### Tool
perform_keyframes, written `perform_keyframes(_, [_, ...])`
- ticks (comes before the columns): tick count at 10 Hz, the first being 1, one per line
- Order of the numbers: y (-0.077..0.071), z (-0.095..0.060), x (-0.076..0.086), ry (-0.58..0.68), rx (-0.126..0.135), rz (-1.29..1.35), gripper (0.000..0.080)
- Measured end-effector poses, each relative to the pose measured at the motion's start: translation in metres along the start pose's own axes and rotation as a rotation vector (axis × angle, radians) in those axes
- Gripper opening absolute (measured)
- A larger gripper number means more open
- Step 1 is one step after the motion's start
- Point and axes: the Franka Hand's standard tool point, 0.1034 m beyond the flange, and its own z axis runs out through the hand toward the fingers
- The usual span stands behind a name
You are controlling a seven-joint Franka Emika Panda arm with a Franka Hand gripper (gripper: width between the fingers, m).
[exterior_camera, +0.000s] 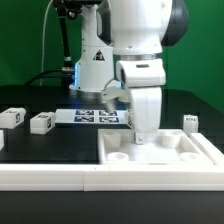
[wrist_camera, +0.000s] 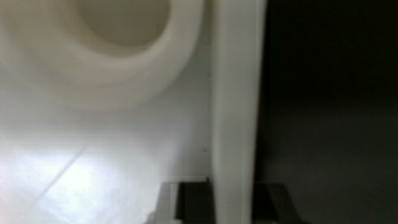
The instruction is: Assemble one leg
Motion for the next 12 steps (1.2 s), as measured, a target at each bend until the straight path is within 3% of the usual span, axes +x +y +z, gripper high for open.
perform_keyframes(3, [0.0004,0.0002,0.0015,-0.001,0.006,0.003,0.0050])
perform_keyframes(4, [0.0003,0.0002,0.0012,-0.001,0.006,0.003,0.0165])
perform_keyframes(5, [0.0003,0.0003,0.0010,-0.001,0.006,0.004,0.0165])
perform_keyframes(6, [0.0004,0.0003,0.0007,-0.001,0.006,0.004,0.0385])
perform_keyframes(7, [0.0004,0.0002,0.0004,-0.001,0.006,0.005,0.0385])
perform_keyframes(8, [0.0004,0.0002,0.0002,-0.001,0.006,0.006,0.0544])
perform_keyframes(9, [0.0004,0.0002,0.0000,-0.001,0.006,0.006,0.0626])
perform_keyframes(12, [0.0005,0.0002,-0.0007,-0.001,0.006,0.007,0.0646])
